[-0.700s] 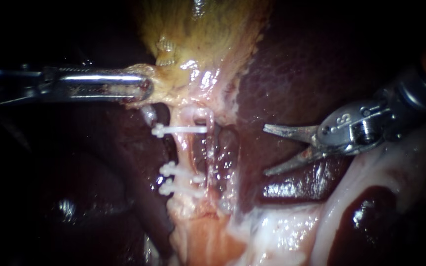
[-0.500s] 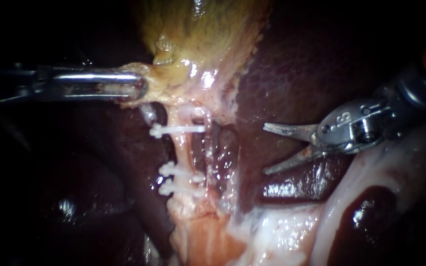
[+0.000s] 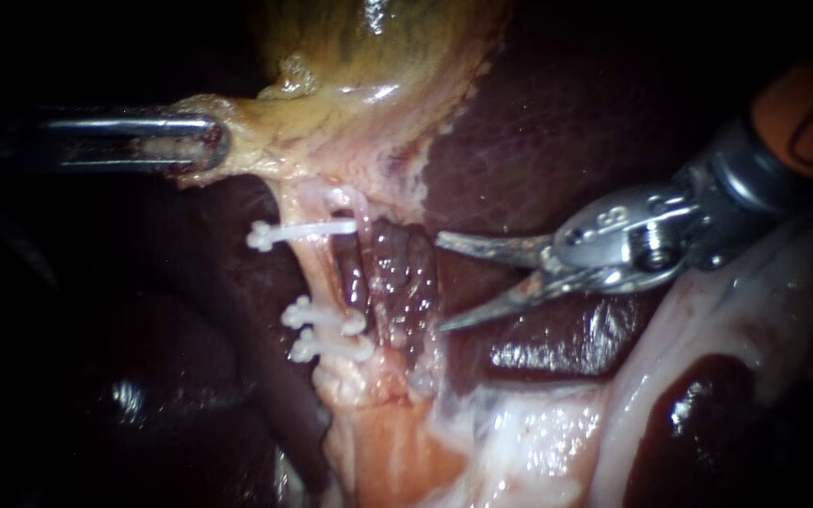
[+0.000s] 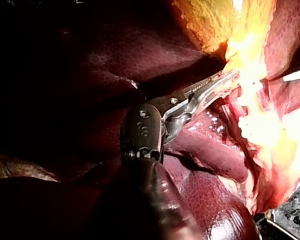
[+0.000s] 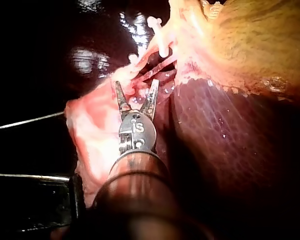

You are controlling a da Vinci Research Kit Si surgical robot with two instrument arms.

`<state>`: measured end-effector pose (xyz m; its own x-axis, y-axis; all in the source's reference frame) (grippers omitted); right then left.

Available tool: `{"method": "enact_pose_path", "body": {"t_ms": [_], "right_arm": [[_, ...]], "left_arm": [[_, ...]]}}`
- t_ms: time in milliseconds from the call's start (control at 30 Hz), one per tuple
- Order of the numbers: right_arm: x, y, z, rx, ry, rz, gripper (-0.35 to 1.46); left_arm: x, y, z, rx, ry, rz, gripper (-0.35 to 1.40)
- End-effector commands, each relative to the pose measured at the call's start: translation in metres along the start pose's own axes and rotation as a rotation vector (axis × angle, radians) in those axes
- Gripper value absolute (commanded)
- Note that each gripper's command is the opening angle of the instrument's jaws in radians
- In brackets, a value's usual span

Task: Go to the cutting position left tube

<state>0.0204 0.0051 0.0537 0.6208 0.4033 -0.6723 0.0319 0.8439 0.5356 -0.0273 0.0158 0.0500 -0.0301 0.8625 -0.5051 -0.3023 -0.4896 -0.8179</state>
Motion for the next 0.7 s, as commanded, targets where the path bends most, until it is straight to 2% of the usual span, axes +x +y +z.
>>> {"method": "enact_pose_path", "body": {"t_ms": [33, 167, 300, 567, 700], "right_arm": [[0.0001, -0.0001, 0.0006, 0.011, 0.007, 0.01, 1.4], [0.0004, -0.0001, 0.0027, 0.051, 0.024, 0.039, 1.38], [0.0, 0.0002, 0.0047, 0.089, 0.019, 0.048, 1.35], [-0.0014, 0.0021, 0.0069, 0.082, 0.014, 0.072, 1.33], [-0.0015, 0.0031, 0.0079, 0.078, 0.014, 0.086, 1.35]], "left_arm": [[-0.0001, 0.0001, 0.0001, 0.003, 0.001, 0.0, -0.35], [-0.0001, 0.0002, 0.0003, 0.004, 0.001, 0.001, -0.35], [-0.0002, 0.0002, 0.0003, 0.005, 0.002, 0.001, -0.35], [-0.0002, 0.0003, 0.0003, 0.005, 0.002, 0.001, -0.35], [-0.0002, 0.0003, 0.0004, 0.006, 0.002, 0.001, -0.35]]}}
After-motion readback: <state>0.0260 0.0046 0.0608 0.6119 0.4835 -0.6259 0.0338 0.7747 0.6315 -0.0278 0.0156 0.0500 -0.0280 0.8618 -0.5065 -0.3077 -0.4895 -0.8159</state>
